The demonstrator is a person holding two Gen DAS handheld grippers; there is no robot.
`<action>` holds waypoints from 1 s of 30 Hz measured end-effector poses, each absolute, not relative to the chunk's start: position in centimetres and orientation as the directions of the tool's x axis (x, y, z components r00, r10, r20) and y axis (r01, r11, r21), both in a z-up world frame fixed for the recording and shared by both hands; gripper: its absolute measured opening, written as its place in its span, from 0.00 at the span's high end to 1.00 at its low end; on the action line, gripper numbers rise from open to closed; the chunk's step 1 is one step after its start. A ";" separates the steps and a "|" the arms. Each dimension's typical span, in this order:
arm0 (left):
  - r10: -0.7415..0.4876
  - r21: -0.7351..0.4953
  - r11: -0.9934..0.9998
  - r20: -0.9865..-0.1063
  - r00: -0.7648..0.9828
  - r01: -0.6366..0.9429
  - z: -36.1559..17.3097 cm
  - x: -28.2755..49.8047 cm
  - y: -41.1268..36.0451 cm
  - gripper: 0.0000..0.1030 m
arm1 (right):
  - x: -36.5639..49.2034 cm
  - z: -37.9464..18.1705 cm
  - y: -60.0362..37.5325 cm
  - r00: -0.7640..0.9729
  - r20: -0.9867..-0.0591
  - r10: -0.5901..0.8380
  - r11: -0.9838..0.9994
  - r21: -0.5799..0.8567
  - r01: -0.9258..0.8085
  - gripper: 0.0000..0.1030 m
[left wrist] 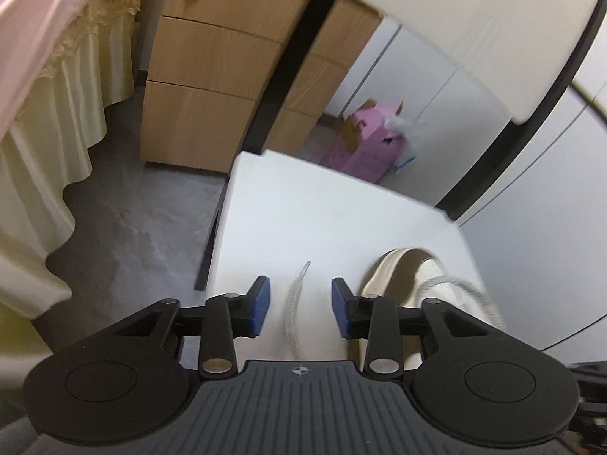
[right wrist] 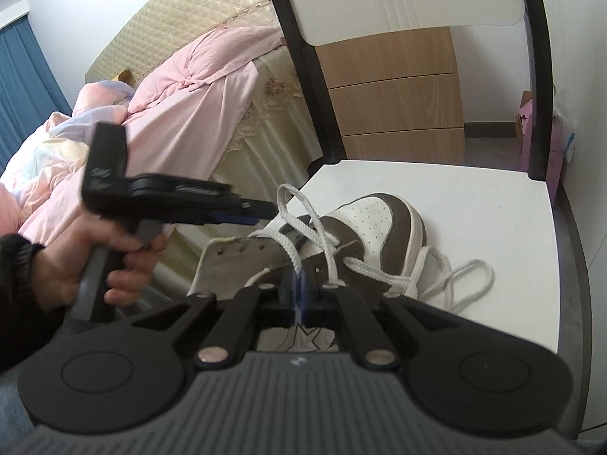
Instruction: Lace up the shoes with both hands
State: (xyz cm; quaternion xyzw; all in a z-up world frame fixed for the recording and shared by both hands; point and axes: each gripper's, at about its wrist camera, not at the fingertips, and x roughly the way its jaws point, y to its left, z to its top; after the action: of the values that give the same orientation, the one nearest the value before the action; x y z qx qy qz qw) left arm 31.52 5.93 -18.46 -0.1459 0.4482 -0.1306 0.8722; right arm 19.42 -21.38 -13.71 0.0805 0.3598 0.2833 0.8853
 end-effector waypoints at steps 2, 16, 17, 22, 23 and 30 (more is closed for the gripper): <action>-0.336 -0.330 0.937 -0.766 0.548 0.113 -19.0 32.0 5.3 0.67 | 19.3 -13.8 -21.7 0.581 -0.585 0.566 0.822 0.349 -0.449 0.96; -0.262 -0.187 0.964 -0.804 0.534 0.191 -20.3 32.1 2.4 1.00 | 19.0 -13.4 -22.6 0.583 -0.548 0.600 0.799 0.363 -0.480 0.93; -0.246 -0.170 0.968 -0.801 0.546 0.188 -20.2 32.0 2.3 1.00 | 18.8 -13.3 -22.7 0.586 -0.536 0.608 0.793 0.371 -0.484 0.89; -0.226 -0.179 0.974 -0.762 0.607 0.137 -19.2 31.7 3.5 1.00 | 18.2 -11.9 -26.2 0.655 -0.364 0.662 0.731 0.508 -0.456 0.54; -0.216 -0.181 0.976 -0.754 0.620 0.120 -18.9 31.6 4.0 1.00 | 18.2 -11.8 -27.1 0.675 -0.328 0.661 0.716 0.544 -0.438 0.53; -0.196 -0.245 0.969 -0.708 0.678 0.023 -17.5 31.4 7.1 1.00 | 20.5 -13.3 -31.9 0.800 -0.387 0.459 0.771 0.621 -0.141 0.51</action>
State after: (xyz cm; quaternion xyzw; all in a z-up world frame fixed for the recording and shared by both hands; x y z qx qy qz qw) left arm 31.44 7.10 -17.50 -0.1086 0.3966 -0.0602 0.9095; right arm 20.50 -31.89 -13.28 0.2949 0.2692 0.1664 0.9016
